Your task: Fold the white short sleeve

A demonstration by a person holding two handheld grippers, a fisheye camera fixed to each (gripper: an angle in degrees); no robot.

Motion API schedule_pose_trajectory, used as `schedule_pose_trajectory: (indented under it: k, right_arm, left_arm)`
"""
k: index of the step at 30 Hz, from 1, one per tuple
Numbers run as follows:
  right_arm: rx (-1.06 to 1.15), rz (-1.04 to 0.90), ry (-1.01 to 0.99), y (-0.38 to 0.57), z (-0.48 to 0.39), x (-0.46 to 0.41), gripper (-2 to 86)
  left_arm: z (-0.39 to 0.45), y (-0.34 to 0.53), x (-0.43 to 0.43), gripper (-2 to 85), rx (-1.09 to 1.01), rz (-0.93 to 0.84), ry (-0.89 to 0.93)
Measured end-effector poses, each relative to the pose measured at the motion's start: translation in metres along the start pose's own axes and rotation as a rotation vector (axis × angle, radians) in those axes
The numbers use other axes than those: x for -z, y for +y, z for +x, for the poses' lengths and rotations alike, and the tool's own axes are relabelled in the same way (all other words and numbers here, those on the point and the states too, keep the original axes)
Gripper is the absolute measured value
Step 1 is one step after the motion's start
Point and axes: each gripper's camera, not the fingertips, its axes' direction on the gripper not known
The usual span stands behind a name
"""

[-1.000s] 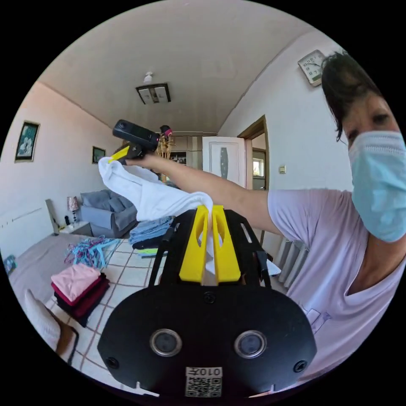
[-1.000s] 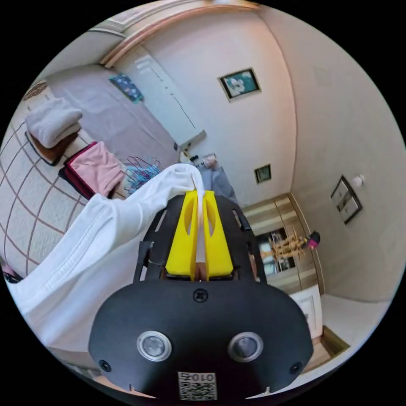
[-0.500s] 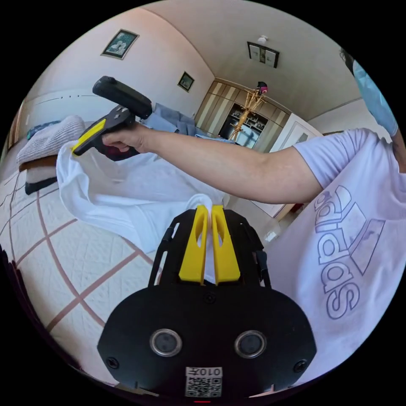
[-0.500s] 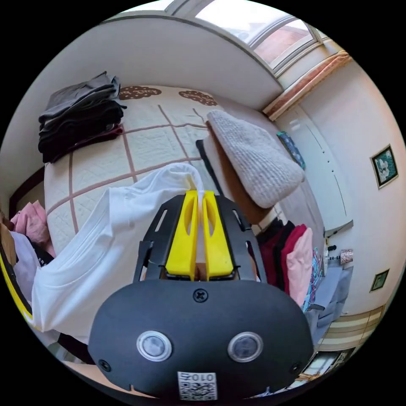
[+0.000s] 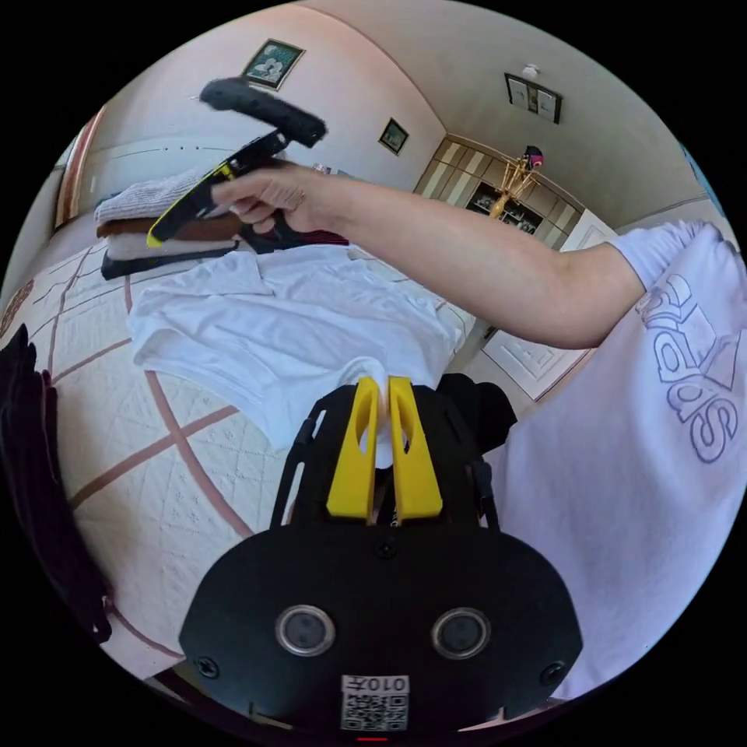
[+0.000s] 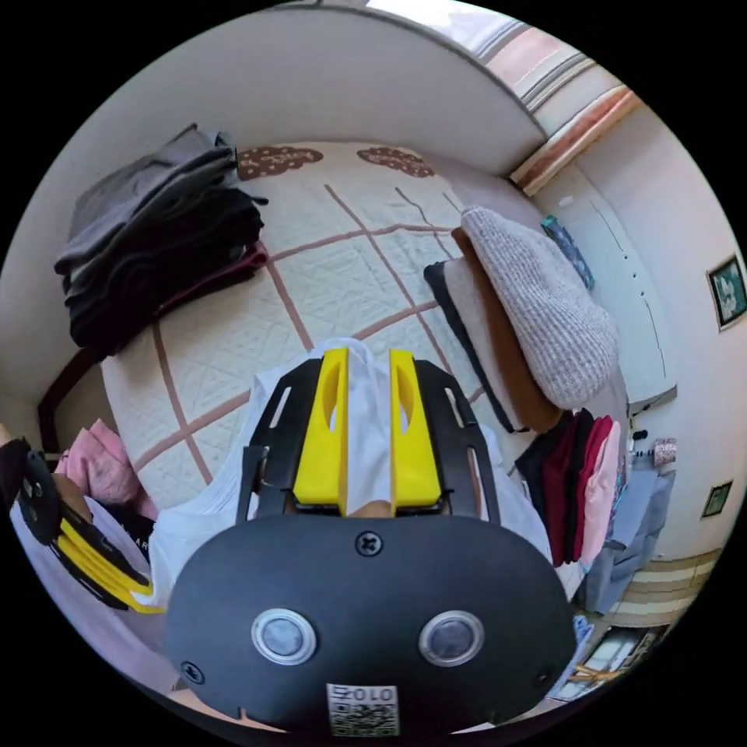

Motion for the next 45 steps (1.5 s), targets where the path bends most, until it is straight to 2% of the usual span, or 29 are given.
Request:
schedule_pose_trajectory:
  k: [2, 5, 7, 8, 10, 12, 16, 19, 22, 26, 31, 34, 36, 37, 39, 43, 45]
  right_arm:
    - [-0.072, 0.069, 0.001, 0.038, 0.023, 0.027, 7.2]
    - [-0.193, 0.059, 0.117, 0.132, 0.057, 0.053, 7.7]
    - [-0.356, 0.002, 0.202, 0.233, 0.077, 0.055, 8.2]
    - [-0.411, -0.008, 0.208, 0.260, 0.081, 0.054, 8.4]
    - [-0.651, -0.046, 0.194, 0.372, 0.089, 0.049, 9.2]
    - [-0.808, -0.081, 0.242, 0.452, 0.085, 0.049, 9.9]
    - [-1.127, -0.098, 0.304, 0.611, 0.065, 0.063, 10.7]
    - [-1.336, -0.010, 0.259, 0.695, 0.050, 0.069, 11.2]
    - [-1.456, 0.069, 0.228, 0.746, 0.042, 0.058, 11.7]
    - [-1.505, 0.087, 0.212, 0.775, 0.046, 0.028, 12.5]
    - [-1.515, 0.079, 0.206, 0.807, 0.047, -0.011, 13.0]
    - [-1.523, 0.109, 0.184, 0.826, 0.038, -0.024, 12.9]
    - [-1.519, 0.125, 0.160, 0.836, 0.032, -0.030, 12.9]
    - [-1.518, 0.132, 0.163, 0.842, 0.026, -0.034, 12.9]
    - [-1.521, 0.151, 0.160, 0.852, 0.019, -0.037, 12.9]
    - [-1.526, 0.212, 0.127, 0.874, 0.007, -0.041, 13.0]
    - [-1.514, 0.200, 0.120, 0.879, 0.006, -0.046, 13.2]
  left_arm:
    - [0.000, 0.015, -0.002, 2.5, -0.007, -0.058, -0.011]
    - [0.007, 0.040, 0.011, 3.3, -0.017, -0.077, -0.145]
    - [0.013, 0.043, 0.020, 3.5, -0.035, -0.043, -0.242]
    - [0.015, 0.038, 0.023, 3.6, -0.051, -0.021, -0.293]
    - [0.015, 0.026, 0.024, 3.7, -0.061, 0.023, -0.370]
    - [0.010, 0.011, 0.025, 4.0, -0.007, 0.155, -0.464]
    - [0.004, -0.024, -0.016, 4.6, -0.032, 0.188, -0.340]
    - [0.027, -0.063, -0.083, 5.2, -0.174, 0.131, -0.344]
    - [0.052, -0.111, -0.167, 5.8, -0.294, 0.063, -0.388]
    - [0.079, -0.193, -0.288, 6.5, -0.382, 0.063, -0.339]
    - [0.119, -0.282, -0.448, 7.2, -0.531, -0.050, -0.464]
    - [0.153, -0.317, -0.540, 7.5, -0.701, -0.096, -0.545]
    - [0.188, -0.330, -0.611, 7.8, -0.933, -0.144, -0.573]
    - [0.194, -0.333, -0.629, 7.8, -0.976, -0.168, -0.593]
    - [0.209, -0.348, -0.695, 8.0, -1.079, -0.289, -0.622]
    - [0.207, -0.366, -0.779, 7.4, -1.093, -0.501, -0.652]
    - [0.198, -0.368, -0.824, 6.2, -1.055, -0.676, -0.624]
